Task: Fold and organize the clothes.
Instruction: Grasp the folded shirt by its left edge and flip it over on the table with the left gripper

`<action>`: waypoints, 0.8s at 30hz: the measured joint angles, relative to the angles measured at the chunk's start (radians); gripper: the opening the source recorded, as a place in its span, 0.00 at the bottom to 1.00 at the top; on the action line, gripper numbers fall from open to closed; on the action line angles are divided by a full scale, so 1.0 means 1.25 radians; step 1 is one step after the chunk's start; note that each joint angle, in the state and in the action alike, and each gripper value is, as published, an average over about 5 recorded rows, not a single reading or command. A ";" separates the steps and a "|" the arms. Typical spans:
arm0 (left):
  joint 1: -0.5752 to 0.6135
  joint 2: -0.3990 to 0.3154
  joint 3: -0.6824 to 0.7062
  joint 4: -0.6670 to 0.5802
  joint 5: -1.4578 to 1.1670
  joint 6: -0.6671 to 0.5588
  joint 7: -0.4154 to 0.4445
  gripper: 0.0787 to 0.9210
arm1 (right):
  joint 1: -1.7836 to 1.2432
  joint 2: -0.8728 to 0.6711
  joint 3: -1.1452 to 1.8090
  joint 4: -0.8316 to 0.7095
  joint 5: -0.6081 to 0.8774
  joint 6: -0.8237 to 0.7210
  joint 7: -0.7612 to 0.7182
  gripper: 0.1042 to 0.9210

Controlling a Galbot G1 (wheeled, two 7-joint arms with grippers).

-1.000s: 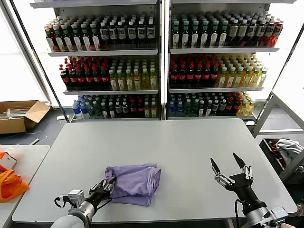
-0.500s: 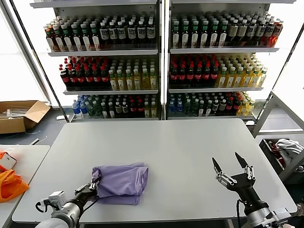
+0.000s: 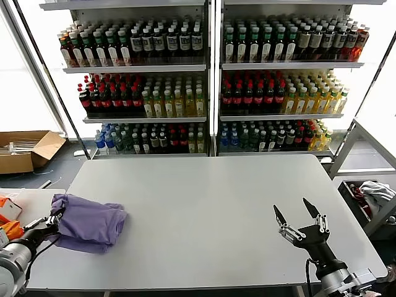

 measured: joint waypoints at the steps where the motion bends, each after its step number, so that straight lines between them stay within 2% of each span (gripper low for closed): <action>1: 0.003 0.011 -0.006 -0.004 -0.003 0.000 -0.003 0.09 | 0.002 -0.002 0.000 0.000 0.000 -0.001 0.000 0.88; 6: 0.015 0.043 -0.007 -0.043 -0.010 0.002 -0.027 0.09 | 0.005 -0.010 0.006 0.001 0.000 -0.003 0.000 0.88; 11: 0.012 0.043 0.052 -0.108 -0.010 0.005 -0.075 0.09 | -0.002 -0.013 0.015 0.004 0.000 -0.002 0.000 0.88; 18: -0.040 0.004 0.266 -0.189 -0.058 0.006 -0.220 0.09 | -0.019 -0.004 0.017 0.011 -0.011 -0.001 -0.001 0.88; 24: -0.117 -0.071 0.480 -0.188 -0.122 0.003 -0.344 0.09 | -0.032 0.009 0.013 0.019 -0.029 -0.005 0.003 0.88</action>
